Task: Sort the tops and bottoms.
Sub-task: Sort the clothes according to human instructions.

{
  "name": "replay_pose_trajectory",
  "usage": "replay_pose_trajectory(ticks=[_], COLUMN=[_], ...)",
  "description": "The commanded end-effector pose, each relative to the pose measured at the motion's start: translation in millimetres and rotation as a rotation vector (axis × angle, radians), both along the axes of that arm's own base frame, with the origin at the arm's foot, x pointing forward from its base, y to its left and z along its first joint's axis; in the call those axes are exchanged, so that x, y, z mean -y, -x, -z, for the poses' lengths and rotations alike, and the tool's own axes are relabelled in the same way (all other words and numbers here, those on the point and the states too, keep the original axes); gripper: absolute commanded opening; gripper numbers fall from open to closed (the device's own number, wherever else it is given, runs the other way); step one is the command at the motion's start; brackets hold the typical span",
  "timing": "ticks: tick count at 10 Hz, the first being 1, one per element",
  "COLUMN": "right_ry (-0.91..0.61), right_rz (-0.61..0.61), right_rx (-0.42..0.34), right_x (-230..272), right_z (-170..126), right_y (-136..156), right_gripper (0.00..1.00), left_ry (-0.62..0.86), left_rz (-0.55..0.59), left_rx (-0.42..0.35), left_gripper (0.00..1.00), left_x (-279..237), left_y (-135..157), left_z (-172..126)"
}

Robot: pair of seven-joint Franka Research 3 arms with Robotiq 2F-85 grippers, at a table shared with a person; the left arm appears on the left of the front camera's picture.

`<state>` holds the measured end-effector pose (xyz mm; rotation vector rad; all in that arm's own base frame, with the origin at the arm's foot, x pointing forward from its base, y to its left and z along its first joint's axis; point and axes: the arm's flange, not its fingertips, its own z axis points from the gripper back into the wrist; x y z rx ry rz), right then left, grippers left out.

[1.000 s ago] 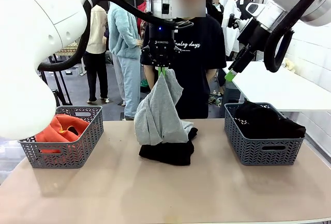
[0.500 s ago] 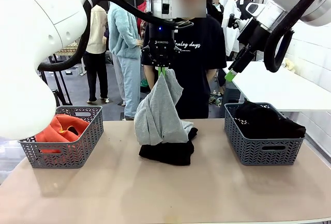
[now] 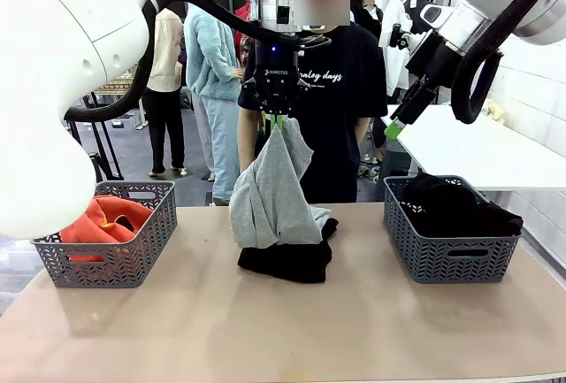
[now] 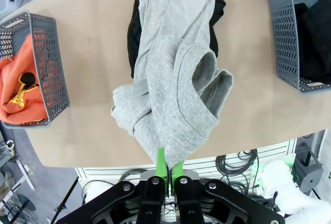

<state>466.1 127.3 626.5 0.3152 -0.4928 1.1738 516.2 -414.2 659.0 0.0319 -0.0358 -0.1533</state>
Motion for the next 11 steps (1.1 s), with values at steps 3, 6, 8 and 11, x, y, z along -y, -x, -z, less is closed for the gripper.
replay_pose_trajectory(ticks=[3,6,8,11], right_ry=[0.006,0.006,0.006,0.006], right_rz=[0.0,0.0,0.0,0.0], right_rx=[-0.003,-0.003,-0.003,-0.003], right_x=[-0.2,-0.2,-0.2,-0.2], right_z=[0.4,0.4,0.4,0.4], right_y=[0.0,0.0,0.0,0.0], right_gripper=[1.0,1.0,1.0,1.0], left_ry=[0.013,0.013,0.013,0.013], left_rz=[0.002,0.002,0.002,0.002], left_rx=[-0.016,-0.016,-0.016,-0.016], left_gripper=[0.0,0.0,0.0,0.0], left_x=[-4.5,-4.5,-4.5,-4.5], left_y=[3.5,3.5,3.5,3.5], left_z=[-4.7,-4.7,-4.7,-4.7])
